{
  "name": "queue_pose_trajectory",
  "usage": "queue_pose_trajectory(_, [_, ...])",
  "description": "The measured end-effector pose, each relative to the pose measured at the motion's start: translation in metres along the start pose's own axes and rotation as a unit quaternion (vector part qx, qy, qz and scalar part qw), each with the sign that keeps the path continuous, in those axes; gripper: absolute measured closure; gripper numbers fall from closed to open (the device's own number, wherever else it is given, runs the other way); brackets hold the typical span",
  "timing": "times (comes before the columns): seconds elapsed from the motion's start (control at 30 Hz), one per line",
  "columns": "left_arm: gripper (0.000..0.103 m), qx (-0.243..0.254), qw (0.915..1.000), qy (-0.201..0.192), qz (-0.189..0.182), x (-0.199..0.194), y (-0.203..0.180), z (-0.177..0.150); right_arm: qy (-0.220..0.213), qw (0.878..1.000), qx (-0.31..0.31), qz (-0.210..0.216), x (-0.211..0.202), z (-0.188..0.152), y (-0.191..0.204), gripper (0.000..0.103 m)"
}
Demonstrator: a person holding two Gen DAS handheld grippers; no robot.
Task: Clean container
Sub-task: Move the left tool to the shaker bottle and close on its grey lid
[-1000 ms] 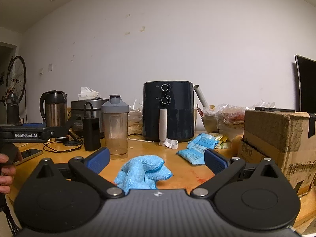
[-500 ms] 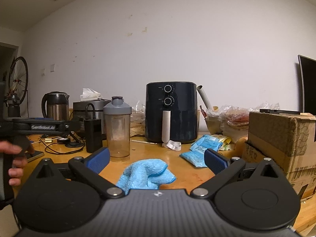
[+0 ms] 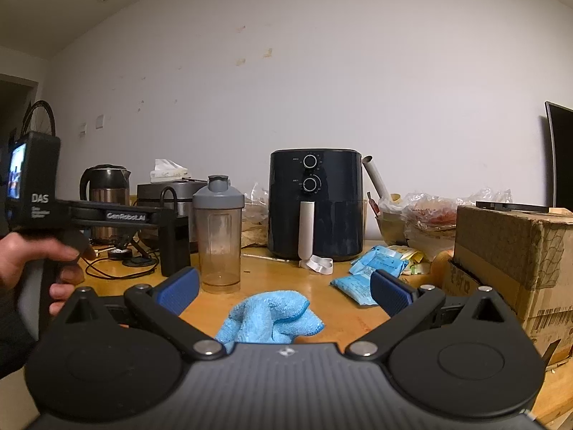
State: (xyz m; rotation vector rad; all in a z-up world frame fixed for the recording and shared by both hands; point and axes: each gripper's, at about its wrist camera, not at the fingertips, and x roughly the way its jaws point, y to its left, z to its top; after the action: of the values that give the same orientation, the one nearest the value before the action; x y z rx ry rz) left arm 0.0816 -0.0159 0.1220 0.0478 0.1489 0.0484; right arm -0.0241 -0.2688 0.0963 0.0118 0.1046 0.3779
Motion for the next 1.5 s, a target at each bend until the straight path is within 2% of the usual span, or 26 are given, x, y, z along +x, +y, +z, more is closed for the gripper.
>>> queue_pose_trajectory(0.67, [0.0, -0.002, 1.0, 0.004, -0.002, 0.038, 0.004, 0.014, 0.016, 1.0, -0.002, 0.012, 0.002, -0.004, 0.004, 0.0])
queue_pose_trajectory(1.5, [0.0, 0.002, 0.9999, -0.015, -0.006, 0.087, 0.005, 0.024, 0.033, 0.999, -0.008, 0.021, 0.003, -0.006, 0.008, 0.0])
